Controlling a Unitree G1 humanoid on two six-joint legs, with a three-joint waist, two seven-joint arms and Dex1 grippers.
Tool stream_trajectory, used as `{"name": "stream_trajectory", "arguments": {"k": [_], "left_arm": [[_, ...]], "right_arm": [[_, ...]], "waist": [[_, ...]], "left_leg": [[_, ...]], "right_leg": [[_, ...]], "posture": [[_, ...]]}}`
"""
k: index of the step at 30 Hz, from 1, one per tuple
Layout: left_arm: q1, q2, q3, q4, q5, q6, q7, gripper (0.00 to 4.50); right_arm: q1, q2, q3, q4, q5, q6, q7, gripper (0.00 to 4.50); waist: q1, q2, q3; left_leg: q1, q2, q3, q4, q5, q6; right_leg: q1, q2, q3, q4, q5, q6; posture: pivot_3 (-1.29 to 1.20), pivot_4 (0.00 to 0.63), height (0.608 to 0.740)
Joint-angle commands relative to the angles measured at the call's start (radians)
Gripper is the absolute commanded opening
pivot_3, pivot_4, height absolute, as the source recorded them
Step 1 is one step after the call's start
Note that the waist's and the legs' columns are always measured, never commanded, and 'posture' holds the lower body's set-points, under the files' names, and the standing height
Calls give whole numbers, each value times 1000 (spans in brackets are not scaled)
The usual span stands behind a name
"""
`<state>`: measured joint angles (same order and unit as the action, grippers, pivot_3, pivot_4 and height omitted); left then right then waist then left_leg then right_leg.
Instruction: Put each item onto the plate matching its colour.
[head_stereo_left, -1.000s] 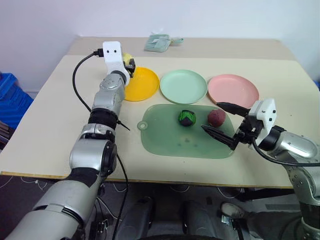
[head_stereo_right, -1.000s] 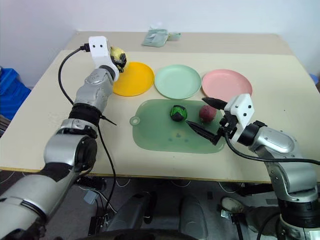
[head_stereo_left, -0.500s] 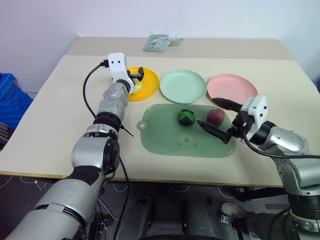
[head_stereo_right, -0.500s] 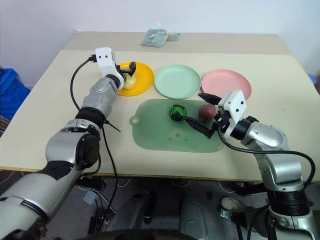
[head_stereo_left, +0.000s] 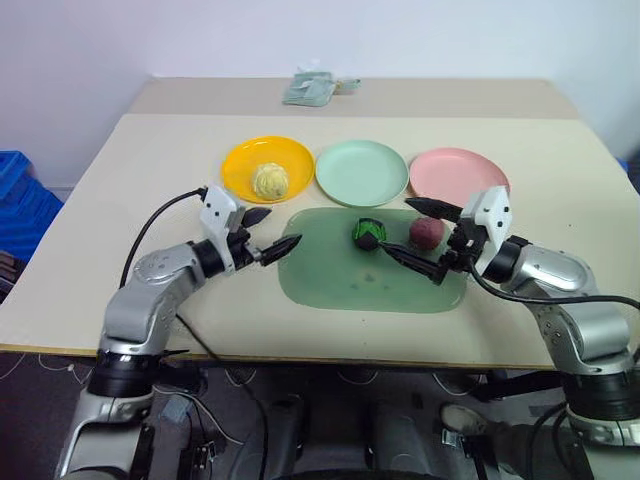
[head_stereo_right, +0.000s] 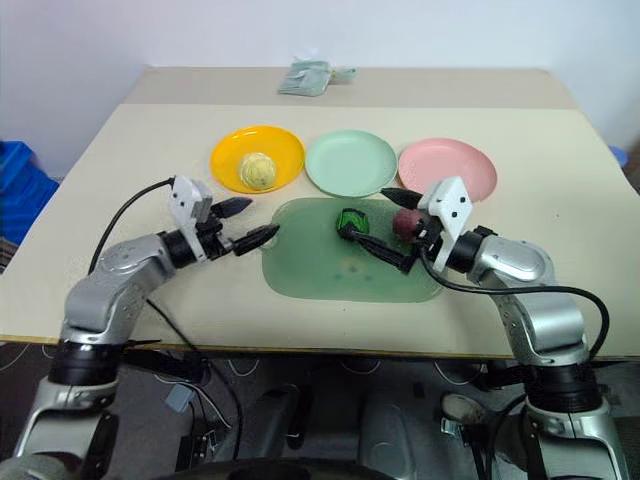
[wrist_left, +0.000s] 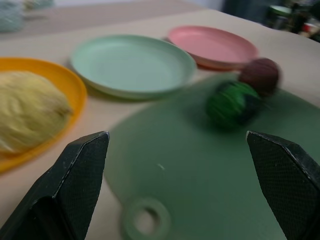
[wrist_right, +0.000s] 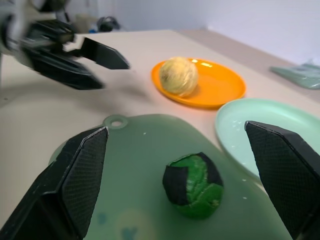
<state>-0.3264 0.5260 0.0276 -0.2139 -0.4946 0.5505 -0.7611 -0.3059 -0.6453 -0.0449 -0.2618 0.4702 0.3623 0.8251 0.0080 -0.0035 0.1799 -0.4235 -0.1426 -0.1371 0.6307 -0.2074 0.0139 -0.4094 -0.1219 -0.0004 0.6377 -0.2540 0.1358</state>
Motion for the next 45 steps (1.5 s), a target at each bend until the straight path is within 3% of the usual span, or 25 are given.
{"name": "stream_trajectory", "arguments": {"k": [1, 5, 9, 22, 25, 28, 30, 34, 37, 41, 45], "left_arm": [[101, 97, 94, -154, -73, 11, -83, 4490], [280, 190, 212, -192, -58, -143, -200, 4490], [420, 272, 314, -200, -115, -186, -347, 4490], [540, 272, 386, -287, -192, -198, -380, 4490], [551, 262, 382, -307, -188, -202, -360, 4500], [556, 256, 380, -317, -189, -201, -344, 4500], [559, 250, 381, -319, -190, -199, -329, 4500], [563, 241, 376, -326, -190, -198, -309, 4500], [553, 227, 360, -339, -196, -183, -268, 4500], [527, 210, 333, -357, -196, -161, -212, 4500], [513, 199, 320, -371, -192, -152, -172, 4500]], "right_arm": [[-60, 28, 43, 68, -49, -32, 8, 4500], [-145, 80, 103, 194, -110, -49, 10, 4500], [-224, 138, 164, 337, -171, -95, 35, 4500], [-349, 193, 207, 605, -268, -173, 114, 4500], [-369, 199, 218, 665, -310, -204, 110, 3558], [-379, 207, 214, 682, -319, -216, 112, 2091], [-389, 212, 204, 669, -317, -222, 104, 1554], [-428, 236, 169, 627, -292, -193, 72, 1549], [-522, 276, 142, 660, -314, -170, -34, 1549], [-705, 336, 115, 863, -338, -155, -148, 1549], [-868, 378, 103, 1134, -392, -266, -262, 1549]], "waist": [[-3, 0, 0], [-17, 2, 0], [-20, 3, 0], [-21, 3, 0], [-22, 3, 0], [-22, 3, 0], [-22, 3, 0], [-22, 3, 0], [-22, 5, 1], [-26, 5, 1], [-24, 4, 1]], "left_leg": [[0, 0, 0, -1, 0, 1], [0, 3, 1, -5, 0, 0], [0, 3, 1, -6, 1, 0], [2, 4, 1, -8, 0, -2], [2, 4, 1, -8, 0, -2], [3, 4, 1, -9, 0, -2], [3, 4, 1, -9, 0, -2], [3, 4, 1, -9, 0, -3], [3, 4, 1, -9, 0, -3], [3, 4, 1, -11, 1, -5], [3, 4, 1, -16, 5, -8]], "right_leg": [[0, 0, 0, -1, 0, 0], [-3, 2, 2, -2, 0, -2], [-3, 3, 1, -3, 0, -4], [-4, 3, 1, -4, 0, -6], [-5, 3, 1, -4, 0, -6], [-5, 3, 1, -4, 0, -4], [-5, 3, 1, -4, 0, -4], [-5, 3, 1, -4, 0, -4], [-5, 3, 2, -4, 1, -4], [-9, 4, 4, -4, 2, -6], [-12, 5, 5, -4, 3, -7]], "posture": [[0, 150, 740], [0, 150, 740], [0, 150, 740], [0, 150, 740], [0, 150, 740], [0, 150, 740], [0, 150, 740], [0, 150, 740], [0, 150, 740], [0, 150, 740], [0, 150, 740]]}}
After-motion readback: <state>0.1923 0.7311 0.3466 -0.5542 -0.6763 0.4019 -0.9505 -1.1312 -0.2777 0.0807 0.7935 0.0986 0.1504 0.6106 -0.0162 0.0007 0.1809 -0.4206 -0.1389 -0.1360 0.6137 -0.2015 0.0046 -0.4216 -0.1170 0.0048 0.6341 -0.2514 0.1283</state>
